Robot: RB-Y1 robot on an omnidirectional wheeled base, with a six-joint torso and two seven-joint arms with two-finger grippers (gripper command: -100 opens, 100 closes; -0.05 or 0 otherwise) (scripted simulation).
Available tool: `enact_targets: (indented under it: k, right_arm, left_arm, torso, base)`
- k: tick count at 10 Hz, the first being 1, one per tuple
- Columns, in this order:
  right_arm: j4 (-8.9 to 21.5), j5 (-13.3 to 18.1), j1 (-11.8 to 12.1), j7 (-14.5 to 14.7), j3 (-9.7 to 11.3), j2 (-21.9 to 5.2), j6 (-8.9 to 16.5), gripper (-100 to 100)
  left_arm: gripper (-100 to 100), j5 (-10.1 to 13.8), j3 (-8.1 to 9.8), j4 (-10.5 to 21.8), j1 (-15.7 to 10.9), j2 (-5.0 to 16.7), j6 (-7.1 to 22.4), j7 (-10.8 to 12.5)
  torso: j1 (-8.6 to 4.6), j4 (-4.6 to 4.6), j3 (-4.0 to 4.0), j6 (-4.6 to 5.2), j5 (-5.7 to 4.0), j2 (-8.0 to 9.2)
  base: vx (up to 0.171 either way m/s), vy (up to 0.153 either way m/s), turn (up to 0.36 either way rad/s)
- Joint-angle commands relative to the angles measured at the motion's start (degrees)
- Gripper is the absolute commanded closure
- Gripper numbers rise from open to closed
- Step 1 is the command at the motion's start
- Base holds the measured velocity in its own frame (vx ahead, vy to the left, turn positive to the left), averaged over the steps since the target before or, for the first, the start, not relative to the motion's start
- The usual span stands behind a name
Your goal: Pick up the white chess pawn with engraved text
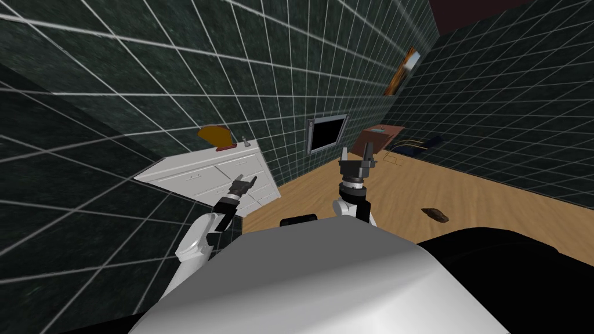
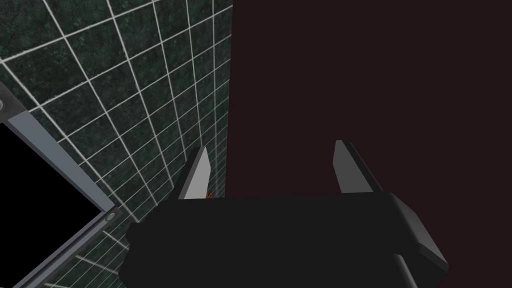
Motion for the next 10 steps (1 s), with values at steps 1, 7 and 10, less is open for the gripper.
enact_targets:
  k: [1,7,10]
  right_arm:
    - [0.00,0.00,0.00,0.00,0.00,0.00,0.00,0]
    - [0.00,0.00,0.00,0.00,0.00,0.00,0.00,0]
    - [0.00,0.00,0.00,0.00,0.00,0.00,0.00,0]
  left_arm:
    - [-100,-2.86,0.79,1.89,-0.67,2.46,-0.14,-1.63]
    - [-100,-13.30,2.18,5.89,-2.15,7.47,-0.33,-4.95]
    - [-100,-18.54,2.82,7.91,-2.83,10.08,-0.46,-6.68]
  torso:
    - [0.00,0.00,0.00,0.00,0.00,0.00]
    - [0.00,-0.01,-0.02,0.00,0.00,-0.03]
    - [0.01,-0.01,-0.03,0.00,0.01,-0.06]
  base:
    - [-0.054,-0.049,-0.087]
    - [-0.037,-0.038,-0.051]
    - [-0.029,-0.034,-0.062]
